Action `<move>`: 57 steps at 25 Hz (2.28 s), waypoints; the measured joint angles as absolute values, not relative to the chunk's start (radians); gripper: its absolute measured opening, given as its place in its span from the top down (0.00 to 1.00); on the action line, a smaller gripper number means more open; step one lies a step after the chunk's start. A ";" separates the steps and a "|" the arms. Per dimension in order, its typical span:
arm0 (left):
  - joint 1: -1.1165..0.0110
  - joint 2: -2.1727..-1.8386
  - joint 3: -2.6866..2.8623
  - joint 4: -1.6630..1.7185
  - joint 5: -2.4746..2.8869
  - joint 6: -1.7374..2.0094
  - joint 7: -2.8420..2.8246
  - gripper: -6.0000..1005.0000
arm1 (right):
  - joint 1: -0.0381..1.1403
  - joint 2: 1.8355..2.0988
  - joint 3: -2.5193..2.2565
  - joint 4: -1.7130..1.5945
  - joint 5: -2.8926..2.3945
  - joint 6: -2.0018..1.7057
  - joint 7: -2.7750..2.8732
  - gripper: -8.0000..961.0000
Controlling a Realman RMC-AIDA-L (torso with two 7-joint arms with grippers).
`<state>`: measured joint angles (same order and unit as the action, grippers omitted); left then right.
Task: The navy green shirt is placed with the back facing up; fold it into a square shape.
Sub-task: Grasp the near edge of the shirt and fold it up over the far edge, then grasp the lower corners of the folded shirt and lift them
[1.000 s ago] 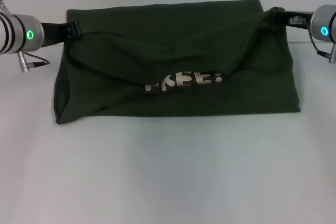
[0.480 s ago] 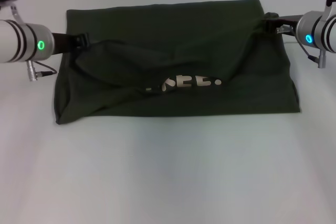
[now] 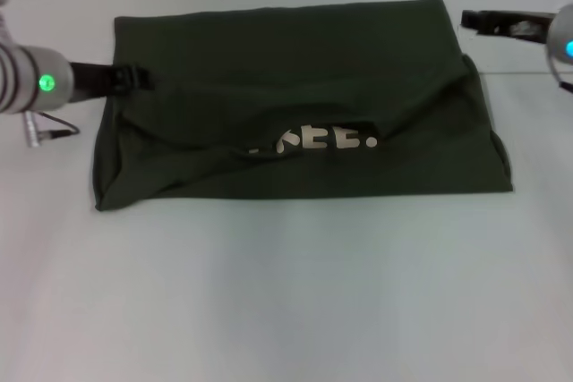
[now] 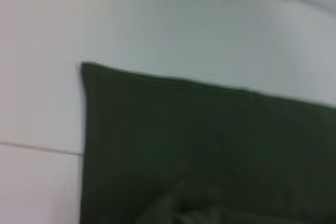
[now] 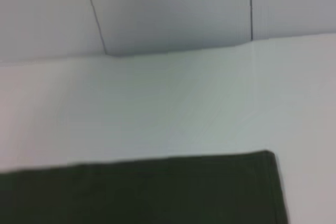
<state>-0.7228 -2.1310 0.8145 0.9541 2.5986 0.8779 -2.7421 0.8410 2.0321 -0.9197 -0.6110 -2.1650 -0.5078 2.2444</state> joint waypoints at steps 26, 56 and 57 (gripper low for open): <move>-0.532 -2.059 0.596 0.698 2.212 1.079 -2.223 0.40 | 0.516 2.019 -0.725 -0.765 -1.817 -1.194 2.189 0.32; -0.539 -2.068 0.625 0.679 2.268 1.050 -2.251 0.75 | 0.517 2.017 -0.713 -0.752 -1.813 -1.218 2.189 0.33; -0.538 -2.068 0.623 0.684 2.266 1.056 -2.251 0.79 | 0.519 2.016 -0.713 -0.752 -1.815 -1.221 2.189 0.33</move>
